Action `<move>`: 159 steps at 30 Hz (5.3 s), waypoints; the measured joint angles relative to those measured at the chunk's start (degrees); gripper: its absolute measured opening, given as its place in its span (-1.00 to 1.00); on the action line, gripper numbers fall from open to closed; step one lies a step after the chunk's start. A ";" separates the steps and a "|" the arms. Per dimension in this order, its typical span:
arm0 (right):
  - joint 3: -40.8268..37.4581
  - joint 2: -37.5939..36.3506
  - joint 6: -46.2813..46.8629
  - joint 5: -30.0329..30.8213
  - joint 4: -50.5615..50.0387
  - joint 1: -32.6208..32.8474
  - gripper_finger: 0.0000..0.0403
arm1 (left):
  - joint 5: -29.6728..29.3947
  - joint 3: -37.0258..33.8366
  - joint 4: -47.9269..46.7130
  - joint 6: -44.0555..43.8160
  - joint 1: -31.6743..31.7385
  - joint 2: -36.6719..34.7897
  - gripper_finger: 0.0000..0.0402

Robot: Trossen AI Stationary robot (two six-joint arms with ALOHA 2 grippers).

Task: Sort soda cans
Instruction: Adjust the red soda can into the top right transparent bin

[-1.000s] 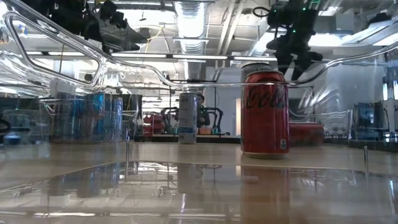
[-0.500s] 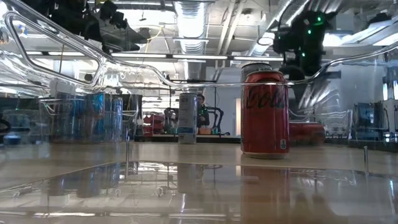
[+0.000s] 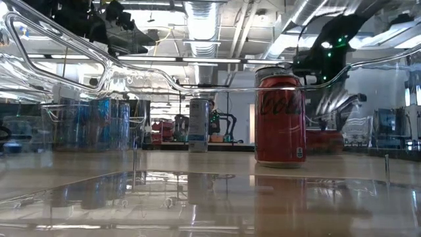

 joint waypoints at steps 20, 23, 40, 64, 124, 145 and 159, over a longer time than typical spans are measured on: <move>-0.38 4.54 3.96 -5.77 1.31 14.35 0.37 | 0.02 0.00 -0.37 0.04 -0.01 0.00 0.65; -0.37 4.14 3.89 -5.80 1.00 16.67 0.37 | 0.02 0.00 -0.38 0.04 -0.02 0.00 0.65; 3.13 -4.88 -20.28 -3.22 4.90 22.08 0.37 | 0.02 0.00 -0.48 0.09 -0.01 0.00 0.65; 3.04 1.51 -27.89 8.91 -5.31 21.88 0.37 | 0.01 0.00 -0.96 0.55 -0.02 0.02 0.65; 1.37 11.55 -48.83 -12.40 5.43 7.56 0.68 | 0.00 0.00 -1.44 0.52 -0.02 0.00 0.65; -4.02 11.61 -41.63 -15.59 16.27 9.09 0.89 | 0.00 0.00 -1.31 0.48 -0.02 0.00 0.65; -1.08 0.86 -38.84 -12.78 9.62 13.17 0.52 | 0.00 0.00 -1.14 0.52 -0.02 0.00 0.65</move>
